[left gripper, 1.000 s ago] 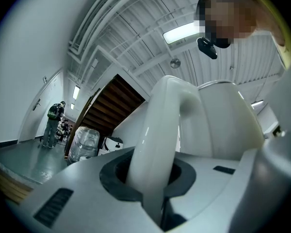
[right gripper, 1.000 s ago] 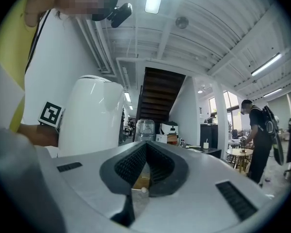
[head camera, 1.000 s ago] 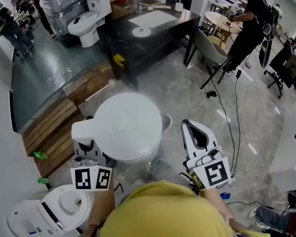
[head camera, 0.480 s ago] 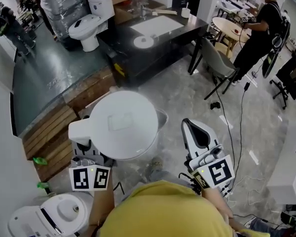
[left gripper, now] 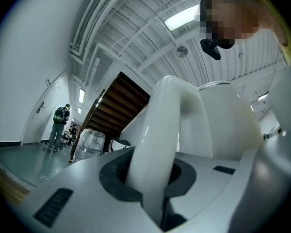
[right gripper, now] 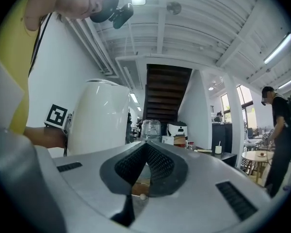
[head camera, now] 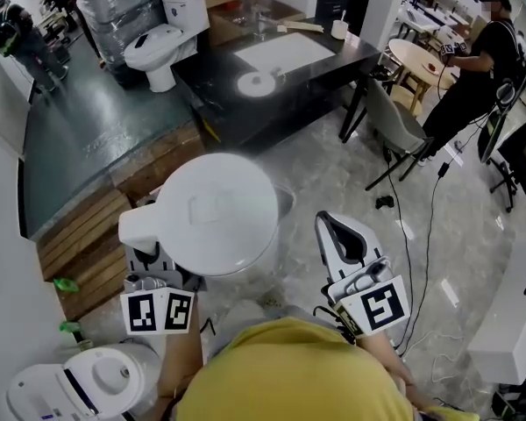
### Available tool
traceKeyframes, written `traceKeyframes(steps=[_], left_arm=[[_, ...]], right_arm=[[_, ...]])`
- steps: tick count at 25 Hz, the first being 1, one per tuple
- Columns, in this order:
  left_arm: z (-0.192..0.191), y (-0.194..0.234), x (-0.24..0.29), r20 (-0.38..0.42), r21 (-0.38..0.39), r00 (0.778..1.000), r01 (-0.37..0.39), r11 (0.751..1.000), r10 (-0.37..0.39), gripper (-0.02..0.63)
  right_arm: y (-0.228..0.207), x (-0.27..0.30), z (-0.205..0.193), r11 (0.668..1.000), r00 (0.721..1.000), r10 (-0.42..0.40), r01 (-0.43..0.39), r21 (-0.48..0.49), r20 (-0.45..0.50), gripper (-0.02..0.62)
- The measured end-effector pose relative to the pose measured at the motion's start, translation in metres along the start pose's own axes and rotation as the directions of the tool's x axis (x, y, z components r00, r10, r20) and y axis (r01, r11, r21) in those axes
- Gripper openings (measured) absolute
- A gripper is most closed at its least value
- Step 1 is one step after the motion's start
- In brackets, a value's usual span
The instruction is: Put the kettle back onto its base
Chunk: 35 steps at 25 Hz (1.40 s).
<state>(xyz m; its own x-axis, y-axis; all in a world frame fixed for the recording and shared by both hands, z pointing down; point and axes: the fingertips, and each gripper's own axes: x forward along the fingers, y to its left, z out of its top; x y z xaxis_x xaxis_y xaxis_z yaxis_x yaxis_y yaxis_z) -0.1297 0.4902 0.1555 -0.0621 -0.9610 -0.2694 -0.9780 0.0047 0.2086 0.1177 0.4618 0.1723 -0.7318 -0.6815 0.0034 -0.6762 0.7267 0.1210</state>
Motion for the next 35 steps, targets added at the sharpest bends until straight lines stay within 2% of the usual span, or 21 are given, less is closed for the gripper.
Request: traceKeyframes(steps=[6, 10, 16, 25, 35], left_arm=[[-0.007, -0.003, 0.018, -0.016, 0.007, 1.0, -0.008, 1.0, 0.008, 0.055], [-0.014, -0.002, 0.031, -0.018, 0.009, 1.0, -0.005, 1.0, 0.006, 0.055], [-0.029, 0.008, 0.066, -0.027, 0.001, 1.0, -0.001, 1.0, 0.001, 0.055], [-0.04, 0.033, 0.147, -0.022, 0.029, 1.0, 0.017, 0.999, -0.016, 0.055], [-0.062, 0.061, 0.24, -0.05, 0.006, 0.998, 0.031, 1.0, -0.03, 0.055]], right_arm=[[-0.021, 0.013, -0.006, 0.999, 1.0, -0.014, 0.015, 0.039, -0.015, 0.015], [-0.034, 0.022, -0.013, 0.999, 0.999, -0.033, 0.034, 0.029, -0.032, 0.015], [-0.048, 0.055, -0.026, 0.999, 0.998, -0.004, 0.007, 0.051, -0.064, 0.015], [-0.088, 0.13, -0.035, 0.997, 0.997, -0.003, 0.009, 0.074, -0.074, 0.015], [-0.137, 0.21, -0.036, 0.996, 0.996, -0.032, 0.039, 0.081, -0.087, 0.015]])
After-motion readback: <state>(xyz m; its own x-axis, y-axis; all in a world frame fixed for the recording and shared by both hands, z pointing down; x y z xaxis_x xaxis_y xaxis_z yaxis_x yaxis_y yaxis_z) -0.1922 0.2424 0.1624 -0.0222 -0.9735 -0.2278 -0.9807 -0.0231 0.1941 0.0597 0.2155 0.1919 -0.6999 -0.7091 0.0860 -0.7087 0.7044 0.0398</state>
